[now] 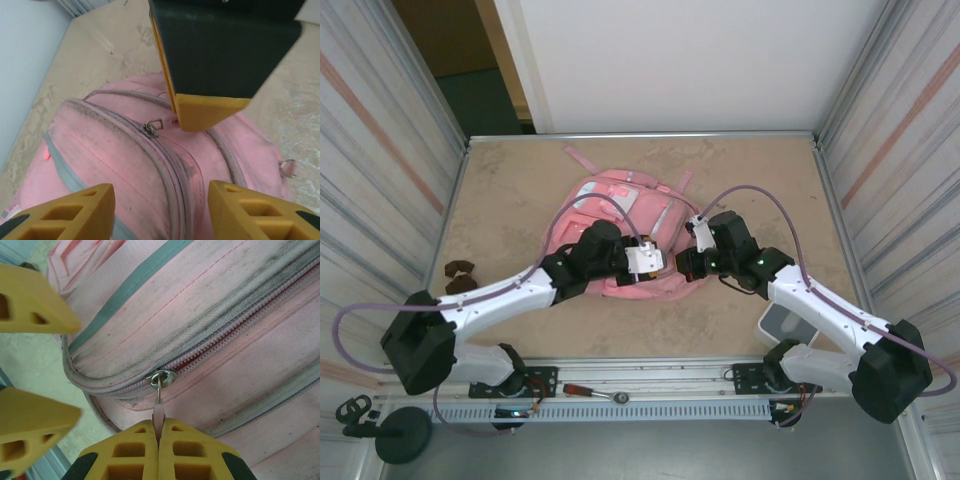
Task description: Pack books, pencil case, and school supplies into a backpack
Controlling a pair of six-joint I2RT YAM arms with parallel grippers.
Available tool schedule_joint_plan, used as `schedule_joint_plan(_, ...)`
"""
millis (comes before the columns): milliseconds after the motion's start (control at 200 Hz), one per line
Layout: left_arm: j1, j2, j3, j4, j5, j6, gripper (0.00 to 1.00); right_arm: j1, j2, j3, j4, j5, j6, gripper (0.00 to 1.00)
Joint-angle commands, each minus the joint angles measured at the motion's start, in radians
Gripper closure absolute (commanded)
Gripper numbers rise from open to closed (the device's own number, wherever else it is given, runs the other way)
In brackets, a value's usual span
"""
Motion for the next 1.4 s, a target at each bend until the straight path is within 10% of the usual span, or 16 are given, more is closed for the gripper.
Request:
schedule_joint_plan(0,-0.009,0.047,0.057,-0.013,-0.068,0.039,0.53,0.015,-0.042,0.007,0.049,-0.023,0.016,1.00)
schedule_joint_plan(391,0.028,-0.014,-0.004,-0.027,-0.035,0.019,1.00,-0.036,-0.010,0.016,-0.048,0.172,0.015,1.00)
schedule_joint_plan(872,0.212,-0.269,-0.202,0.065,0.143,-0.091,1.00,-0.051,0.098,0.083,-0.032,0.296,0.080,1.00)
schedule_joint_plan(1152,0.189,-0.260,-0.144,-0.032,0.130,-0.198,0.58,-0.019,0.078,0.049,0.079,0.187,0.093,1.00)
schedule_joint_plan(1398,0.021,-0.172,-0.040,-0.058,-0.115,-0.347,0.34,-0.006,0.062,0.033,0.107,0.173,0.103,1.00)
